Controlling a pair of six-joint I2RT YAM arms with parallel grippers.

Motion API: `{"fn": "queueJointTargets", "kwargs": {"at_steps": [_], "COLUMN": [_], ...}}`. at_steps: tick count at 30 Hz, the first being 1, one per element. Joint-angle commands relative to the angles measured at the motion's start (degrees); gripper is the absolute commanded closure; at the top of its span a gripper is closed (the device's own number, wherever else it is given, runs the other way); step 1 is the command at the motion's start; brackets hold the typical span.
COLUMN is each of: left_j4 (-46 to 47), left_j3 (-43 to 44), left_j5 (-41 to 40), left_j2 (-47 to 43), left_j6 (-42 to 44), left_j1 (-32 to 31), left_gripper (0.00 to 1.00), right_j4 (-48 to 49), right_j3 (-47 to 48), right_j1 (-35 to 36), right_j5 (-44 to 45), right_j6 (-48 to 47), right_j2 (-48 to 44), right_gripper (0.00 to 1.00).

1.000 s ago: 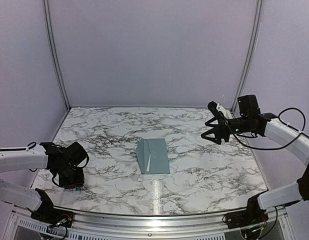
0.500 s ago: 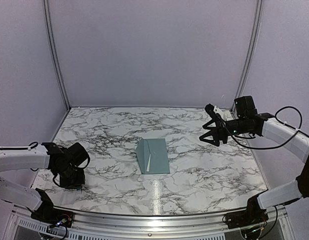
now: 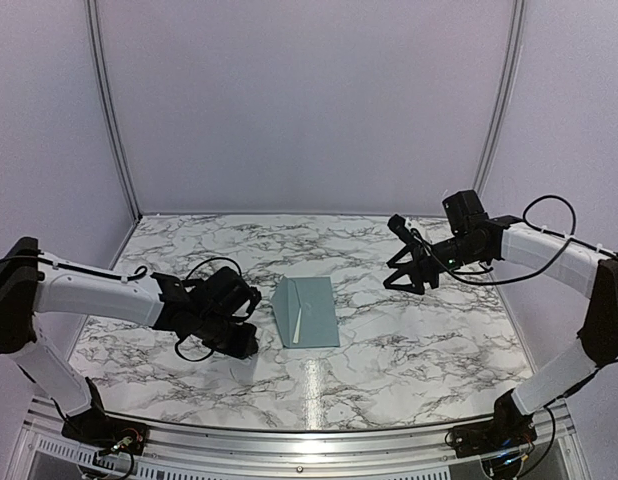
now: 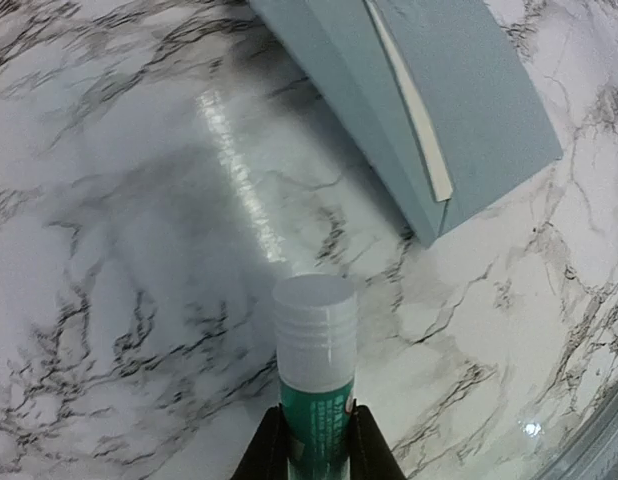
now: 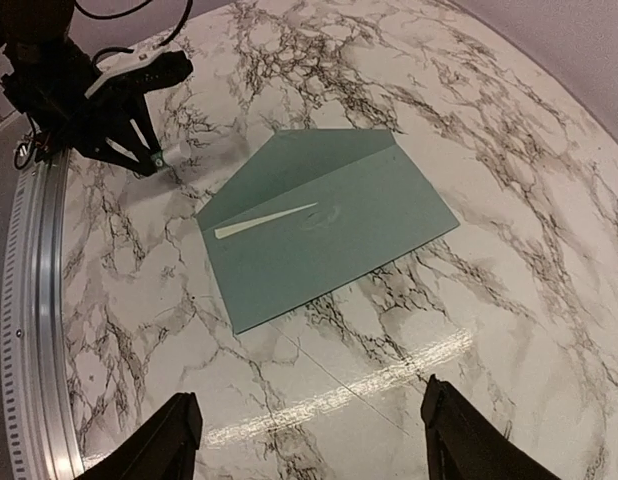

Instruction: Place the letter into the envelope and seal it

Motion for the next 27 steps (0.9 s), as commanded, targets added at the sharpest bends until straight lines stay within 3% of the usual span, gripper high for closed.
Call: {"fn": "queueJointTargets", "kwargs": {"at_steps": [1,6,12,16,27], "left_j4": [9.61,17.48,29.79,29.82,29.97], "left_j3": [5.23,8.33,8.00,10.64,12.18], "left_j5": [6.60,11.86,23.82,27.25,27.45], "left_j2": [6.14,8.56,10.40,12.76,13.07], "left_j6": [10.39,15.43,14.58,15.38,15.94], "left_j1": [-3.50,-7.25,-7.57,-8.16,-8.36], "left_gripper": [1.00,1.00,1.00,0.99,0.98], "right_j4": [-4.06,-8.31,-18.07,-21.58,-24.25], "right_j3": [3.96,7.19,12.16,14.97,16.34], "right_j1": [2.31,4.61,7.94,9.86,16.06], "right_j5": [-4.95,-12.65,-21.81,-25.72,-24.31], "right_j6": [-0.11,0.27,-3.13,-3.76,-5.50], "right_j2": [3.41,8.60,16.43,20.55,23.37], "right_gripper": [0.29,0.33,0.38,0.40,0.40]}}
